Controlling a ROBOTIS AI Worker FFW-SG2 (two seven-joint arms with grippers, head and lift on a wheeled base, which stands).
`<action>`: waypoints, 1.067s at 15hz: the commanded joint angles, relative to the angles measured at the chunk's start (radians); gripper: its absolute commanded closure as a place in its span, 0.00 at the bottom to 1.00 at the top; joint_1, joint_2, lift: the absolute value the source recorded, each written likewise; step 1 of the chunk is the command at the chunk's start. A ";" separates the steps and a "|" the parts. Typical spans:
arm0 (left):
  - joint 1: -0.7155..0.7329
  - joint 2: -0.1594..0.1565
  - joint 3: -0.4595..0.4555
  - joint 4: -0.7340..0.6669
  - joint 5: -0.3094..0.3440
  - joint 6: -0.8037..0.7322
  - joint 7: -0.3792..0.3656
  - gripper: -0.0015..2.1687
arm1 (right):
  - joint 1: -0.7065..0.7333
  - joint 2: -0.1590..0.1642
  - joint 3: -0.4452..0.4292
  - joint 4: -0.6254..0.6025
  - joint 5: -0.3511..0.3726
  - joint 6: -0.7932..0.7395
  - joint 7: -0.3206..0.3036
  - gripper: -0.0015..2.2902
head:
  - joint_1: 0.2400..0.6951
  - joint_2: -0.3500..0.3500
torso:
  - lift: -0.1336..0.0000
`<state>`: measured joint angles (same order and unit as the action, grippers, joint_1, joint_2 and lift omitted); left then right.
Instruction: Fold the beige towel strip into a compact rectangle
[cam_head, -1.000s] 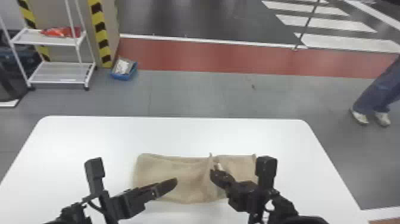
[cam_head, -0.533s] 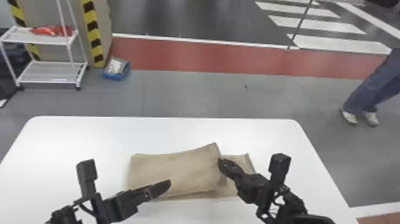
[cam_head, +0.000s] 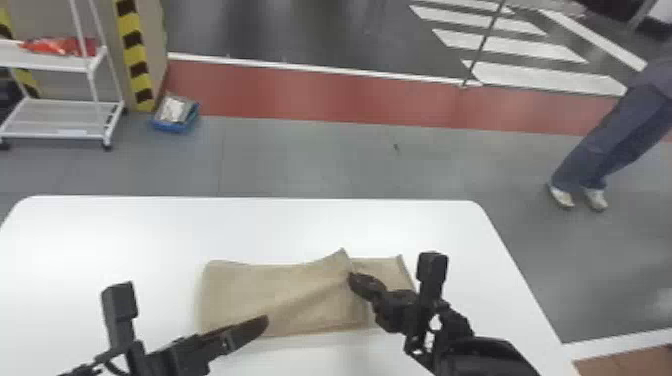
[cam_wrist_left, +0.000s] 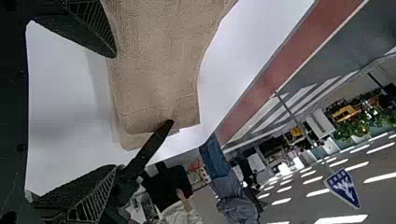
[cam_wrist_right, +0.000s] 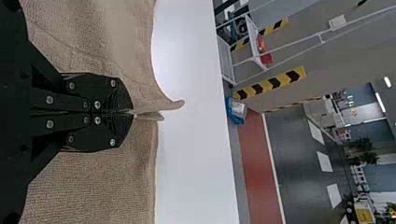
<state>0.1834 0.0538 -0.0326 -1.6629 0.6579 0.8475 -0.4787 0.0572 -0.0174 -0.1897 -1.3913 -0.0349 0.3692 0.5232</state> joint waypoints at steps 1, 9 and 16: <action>0.010 0.001 0.006 -0.024 0.002 0.029 0.002 0.02 | 0.021 0.005 0.006 -0.021 0.006 0.047 -0.008 0.19 | 1.00 0.15 | 1.00; 0.025 0.000 -0.006 -0.046 -0.007 0.032 0.002 0.02 | 0.102 0.008 -0.001 -0.226 -0.028 0.238 -0.060 0.09 | 1.00 0.12 | 1.00; 0.034 -0.002 -0.007 -0.044 -0.007 0.032 -0.005 0.02 | 0.047 0.008 0.022 -0.170 -0.033 0.238 -0.094 0.13 | 1.00 0.12 | 1.00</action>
<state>0.2154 0.0524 -0.0385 -1.7079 0.6515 0.8798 -0.4814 0.1124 -0.0092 -0.1750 -1.5646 -0.0674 0.6038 0.4318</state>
